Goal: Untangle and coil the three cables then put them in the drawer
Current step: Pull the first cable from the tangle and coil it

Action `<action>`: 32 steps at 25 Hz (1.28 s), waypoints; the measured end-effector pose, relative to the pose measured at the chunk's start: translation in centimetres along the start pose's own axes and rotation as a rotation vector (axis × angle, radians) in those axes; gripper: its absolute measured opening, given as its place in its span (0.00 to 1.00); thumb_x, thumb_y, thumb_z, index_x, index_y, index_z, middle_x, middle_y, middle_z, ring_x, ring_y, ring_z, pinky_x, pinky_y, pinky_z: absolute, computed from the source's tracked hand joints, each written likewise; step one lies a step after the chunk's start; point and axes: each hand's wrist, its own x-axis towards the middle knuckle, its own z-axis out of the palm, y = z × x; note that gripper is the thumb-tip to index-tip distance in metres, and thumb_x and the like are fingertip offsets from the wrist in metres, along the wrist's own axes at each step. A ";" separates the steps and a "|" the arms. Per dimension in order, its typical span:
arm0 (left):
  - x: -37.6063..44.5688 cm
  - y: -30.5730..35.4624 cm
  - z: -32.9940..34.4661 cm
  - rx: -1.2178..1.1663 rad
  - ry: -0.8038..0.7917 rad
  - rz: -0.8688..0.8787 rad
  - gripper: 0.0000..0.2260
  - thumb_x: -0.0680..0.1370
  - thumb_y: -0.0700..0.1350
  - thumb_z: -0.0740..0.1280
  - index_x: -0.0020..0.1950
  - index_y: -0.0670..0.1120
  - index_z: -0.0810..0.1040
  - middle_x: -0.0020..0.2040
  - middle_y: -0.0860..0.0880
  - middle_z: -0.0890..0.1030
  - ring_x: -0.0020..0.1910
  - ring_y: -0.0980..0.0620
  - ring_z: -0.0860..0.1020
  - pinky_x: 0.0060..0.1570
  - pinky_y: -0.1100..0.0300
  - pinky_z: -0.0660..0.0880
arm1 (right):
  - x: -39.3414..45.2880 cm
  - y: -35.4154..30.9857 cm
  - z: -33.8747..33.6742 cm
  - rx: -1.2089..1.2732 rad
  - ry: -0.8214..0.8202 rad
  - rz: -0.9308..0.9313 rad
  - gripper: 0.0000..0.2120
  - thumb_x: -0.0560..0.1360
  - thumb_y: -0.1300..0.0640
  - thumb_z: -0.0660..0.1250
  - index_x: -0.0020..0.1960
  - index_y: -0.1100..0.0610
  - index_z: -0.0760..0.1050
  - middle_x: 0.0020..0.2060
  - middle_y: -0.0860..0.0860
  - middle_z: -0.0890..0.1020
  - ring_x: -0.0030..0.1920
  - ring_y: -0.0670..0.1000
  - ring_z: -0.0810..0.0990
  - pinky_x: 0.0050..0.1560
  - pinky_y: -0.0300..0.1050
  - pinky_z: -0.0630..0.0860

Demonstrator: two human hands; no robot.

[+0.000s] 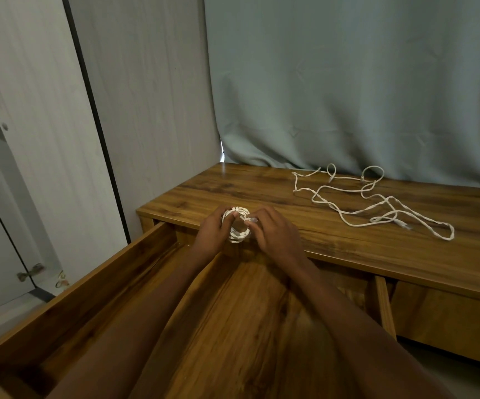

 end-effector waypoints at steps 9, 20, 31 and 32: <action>-0.2 0.4 -1.5 0.044 -0.065 0.071 0.12 0.81 0.51 0.66 0.64 0.51 0.78 0.50 0.59 0.81 0.45 0.67 0.79 0.41 0.69 0.74 | 0.8 -0.6 -0.1 0.988 0.013 0.650 0.11 0.84 0.53 0.63 0.54 0.61 0.77 0.45 0.56 0.87 0.45 0.54 0.87 0.47 0.51 0.84; 0.1 0.9 -1.1 -0.021 0.036 0.021 0.14 0.81 0.51 0.66 0.64 0.47 0.77 0.50 0.51 0.83 0.42 0.57 0.82 0.35 0.65 0.75 | 0.5 0.3 -1.7 0.839 -0.146 0.391 0.08 0.81 0.52 0.67 0.57 0.53 0.82 0.51 0.47 0.86 0.51 0.46 0.84 0.51 0.44 0.82; 0.6 -0.1 -1.9 0.019 0.087 0.011 0.14 0.81 0.52 0.67 0.62 0.46 0.78 0.51 0.54 0.83 0.49 0.58 0.81 0.49 0.60 0.79 | -1.1 0.1 -0.2 -0.181 -0.118 -0.267 0.16 0.82 0.47 0.64 0.68 0.49 0.75 0.61 0.50 0.79 0.52 0.50 0.81 0.41 0.42 0.76; 0.7 -0.4 -2.0 0.023 0.081 -0.009 0.14 0.80 0.52 0.68 0.62 0.46 0.79 0.52 0.53 0.83 0.50 0.57 0.82 0.50 0.59 0.79 | -1.1 -0.1 0.0 -0.218 -0.110 -0.282 0.17 0.81 0.46 0.64 0.68 0.49 0.75 0.62 0.51 0.79 0.54 0.51 0.81 0.43 0.44 0.77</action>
